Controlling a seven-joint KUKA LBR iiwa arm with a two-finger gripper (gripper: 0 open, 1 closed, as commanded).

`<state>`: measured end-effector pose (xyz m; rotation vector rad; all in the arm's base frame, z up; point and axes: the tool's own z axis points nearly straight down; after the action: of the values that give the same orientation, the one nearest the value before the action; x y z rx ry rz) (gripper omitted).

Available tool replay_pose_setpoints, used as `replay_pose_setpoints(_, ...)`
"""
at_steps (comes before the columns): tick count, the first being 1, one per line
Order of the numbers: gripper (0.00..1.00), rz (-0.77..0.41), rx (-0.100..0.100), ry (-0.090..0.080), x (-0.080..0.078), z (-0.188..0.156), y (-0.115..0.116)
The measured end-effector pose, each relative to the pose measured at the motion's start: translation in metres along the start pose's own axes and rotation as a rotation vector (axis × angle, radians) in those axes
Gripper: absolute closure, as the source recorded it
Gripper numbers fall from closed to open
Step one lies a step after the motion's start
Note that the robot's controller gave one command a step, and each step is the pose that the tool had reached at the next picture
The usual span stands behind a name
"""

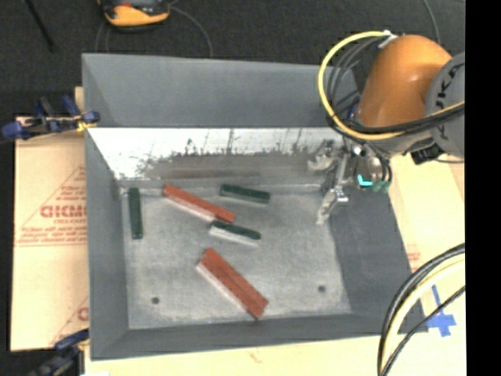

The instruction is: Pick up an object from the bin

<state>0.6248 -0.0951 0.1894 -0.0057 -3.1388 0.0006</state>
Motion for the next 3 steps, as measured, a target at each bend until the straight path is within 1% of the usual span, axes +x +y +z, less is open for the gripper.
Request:
replay_pose_setpoints(1, 0.0, -0.002, 0.001, -0.008, -0.002, -0.005, 0.0)
replay_pose_setpoints(2, 0.0, -0.003, 0.001, -0.008, -0.002, -0.004, 0.001)
replay_pose_setpoints(3, 0.0, -0.063, -0.002, -0.003, -0.002, 0.038, -0.023)
